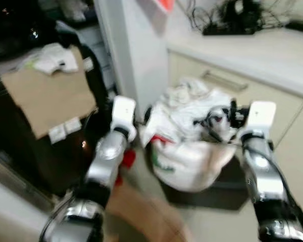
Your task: Clothes washing
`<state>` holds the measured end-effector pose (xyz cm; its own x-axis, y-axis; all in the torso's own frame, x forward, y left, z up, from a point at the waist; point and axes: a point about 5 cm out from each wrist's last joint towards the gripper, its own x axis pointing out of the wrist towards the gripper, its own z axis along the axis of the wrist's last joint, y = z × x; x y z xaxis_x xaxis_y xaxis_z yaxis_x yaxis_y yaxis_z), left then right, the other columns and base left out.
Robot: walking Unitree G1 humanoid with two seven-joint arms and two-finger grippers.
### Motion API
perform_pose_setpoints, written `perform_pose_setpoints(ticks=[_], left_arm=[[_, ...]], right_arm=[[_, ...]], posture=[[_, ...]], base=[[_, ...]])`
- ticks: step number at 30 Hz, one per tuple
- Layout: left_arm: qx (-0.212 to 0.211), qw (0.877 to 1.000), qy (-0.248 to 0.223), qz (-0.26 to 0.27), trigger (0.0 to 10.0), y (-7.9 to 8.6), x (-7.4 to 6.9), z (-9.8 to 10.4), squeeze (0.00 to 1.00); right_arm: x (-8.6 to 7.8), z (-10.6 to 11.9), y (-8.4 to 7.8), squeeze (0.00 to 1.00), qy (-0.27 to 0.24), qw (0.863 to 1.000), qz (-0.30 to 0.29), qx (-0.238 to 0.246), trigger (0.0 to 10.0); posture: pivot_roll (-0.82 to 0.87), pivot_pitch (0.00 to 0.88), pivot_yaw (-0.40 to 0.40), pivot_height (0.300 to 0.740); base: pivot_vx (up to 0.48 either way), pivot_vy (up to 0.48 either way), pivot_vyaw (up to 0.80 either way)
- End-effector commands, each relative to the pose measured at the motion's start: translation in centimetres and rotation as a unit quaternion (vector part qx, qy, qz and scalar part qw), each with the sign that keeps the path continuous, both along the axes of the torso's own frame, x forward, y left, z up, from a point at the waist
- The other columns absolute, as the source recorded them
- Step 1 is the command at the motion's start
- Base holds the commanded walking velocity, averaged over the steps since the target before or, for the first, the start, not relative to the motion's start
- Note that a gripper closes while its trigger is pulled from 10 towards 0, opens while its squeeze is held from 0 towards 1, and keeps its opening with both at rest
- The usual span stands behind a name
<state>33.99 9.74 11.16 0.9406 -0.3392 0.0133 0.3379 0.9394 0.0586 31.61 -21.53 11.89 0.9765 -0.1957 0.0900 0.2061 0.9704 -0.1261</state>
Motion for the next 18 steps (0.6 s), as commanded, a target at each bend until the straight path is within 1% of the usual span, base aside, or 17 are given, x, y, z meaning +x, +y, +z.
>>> perform_pose_setpoints(ticks=[1,6,7,11,13,15,18], left_arm=[[0.010,1.000,-0.009,0.012,10.0,0.9,0.5,0.7,0.00],[0.016,1.000,-0.011,0.006,10.0,0.8,0.4,0.7,0.00],[0.024,1.000,-0.016,0.001,10.0,0.7,0.4,0.8,0.00],[0.034,0.999,-0.020,-0.009,10.0,0.5,0.3,0.8,0.00],[0.032,0.999,-0.029,-0.013,10.0,0.4,0.2,1.1,0.00],[0.030,0.999,-0.031,-0.007,10.0,0.6,0.2,1.2,0.00],[0.034,0.999,-0.030,0.007,10.0,1.3,0.4,1.2,0.00]], right_arm=[[0.9,0.5,0.9,0.00,0.000,1.000,0.019,0.001,10.0],[1.4,0.9,0.7,0.00,-0.002,1.000,0.018,0.000,10.0],[1.5,0.9,0.6,0.00,-0.002,1.000,0.017,0.001,10.0],[1.6,0.9,0.8,0.00,-0.002,1.000,0.016,0.003,10.0],[1.6,0.9,0.3,0.00,0.000,0.999,-0.016,0.034,10.0],[1.5,0.9,-0.4,0.00,0.002,0.997,-0.050,0.058,10.0],[1.1,1.2,-0.2,0.00,0.004,0.997,-0.043,0.068,10.0]], posture=[[-0.15,0.000,0.072,0.740],[-0.15,0.000,0.073,0.740],[-0.15,0.000,0.073,0.740],[-0.15,0.000,0.075,0.740],[-0.14,0.000,0.076,0.740],[-0.14,0.000,0.075,0.740],[-0.14,0.000,0.075,0.740]], base=[[0.480,0.000,0.00],[0.480,0.000,0.00],[0.480,0.000,0.00],[0.469,0.000,0.00],[0.461,0.000,0.00],[0.000,0.000,0.00],[0.000,0.000,0.00]])
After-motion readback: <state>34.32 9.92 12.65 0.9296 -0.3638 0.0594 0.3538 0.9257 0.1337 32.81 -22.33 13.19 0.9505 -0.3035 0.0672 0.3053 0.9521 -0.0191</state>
